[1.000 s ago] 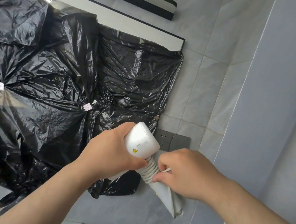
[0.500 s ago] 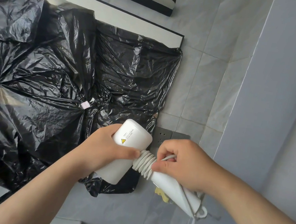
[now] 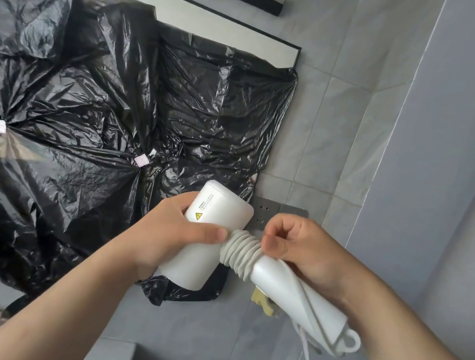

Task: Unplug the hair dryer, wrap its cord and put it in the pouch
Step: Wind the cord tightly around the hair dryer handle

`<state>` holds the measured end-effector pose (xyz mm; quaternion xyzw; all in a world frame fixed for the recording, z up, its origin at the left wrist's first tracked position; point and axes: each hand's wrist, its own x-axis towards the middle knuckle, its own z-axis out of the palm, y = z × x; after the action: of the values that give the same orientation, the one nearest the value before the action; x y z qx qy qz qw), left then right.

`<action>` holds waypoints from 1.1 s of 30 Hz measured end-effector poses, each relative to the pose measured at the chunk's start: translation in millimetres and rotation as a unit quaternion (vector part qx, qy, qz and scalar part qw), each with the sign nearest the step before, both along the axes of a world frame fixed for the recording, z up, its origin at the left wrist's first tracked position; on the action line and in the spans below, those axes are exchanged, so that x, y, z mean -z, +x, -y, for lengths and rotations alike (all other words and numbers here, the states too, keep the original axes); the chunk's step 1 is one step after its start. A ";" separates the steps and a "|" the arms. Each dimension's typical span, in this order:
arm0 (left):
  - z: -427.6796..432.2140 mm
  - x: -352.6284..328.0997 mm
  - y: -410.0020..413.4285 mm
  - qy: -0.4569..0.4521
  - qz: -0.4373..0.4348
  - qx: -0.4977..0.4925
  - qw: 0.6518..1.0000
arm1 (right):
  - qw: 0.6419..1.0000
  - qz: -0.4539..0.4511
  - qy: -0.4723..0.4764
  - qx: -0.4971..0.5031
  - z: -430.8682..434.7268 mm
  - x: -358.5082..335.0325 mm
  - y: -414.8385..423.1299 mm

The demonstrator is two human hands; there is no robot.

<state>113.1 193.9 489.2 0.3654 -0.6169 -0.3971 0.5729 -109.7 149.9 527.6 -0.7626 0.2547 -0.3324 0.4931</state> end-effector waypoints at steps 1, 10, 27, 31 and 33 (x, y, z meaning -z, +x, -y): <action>0.9 0.6 -0.6 0.002 -0.014 0.006 1.000 | 0.999 0.030 0.037 -0.019 2.7 1.6 0.6; 3.1 9.6 -9.7 0.014 -0.082 -0.053 0.995 | 0.899 0.339 0.265 -0.076 3.7 43.8 19.7; 7.8 4.6 -19.5 -0.041 -0.088 -0.332 0.938 | 0.967 0.138 0.066 0.202 -25.3 64.2 49.1; 4.0 7.3 -19.5 -0.053 -0.020 -0.381 0.923 | 0.962 -0.058 -0.067 0.257 -27.8 54.2 44.6; 2.3 7.8 -20.3 -0.060 0.006 -0.398 0.915 | 0.960 -0.093 -0.073 0.254 -30.1 47.7 42.7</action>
<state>92.9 191.6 481.4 0.5481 -0.4467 -0.0959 0.7006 -67.0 180.0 479.9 -0.7343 0.4594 -0.3921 0.3098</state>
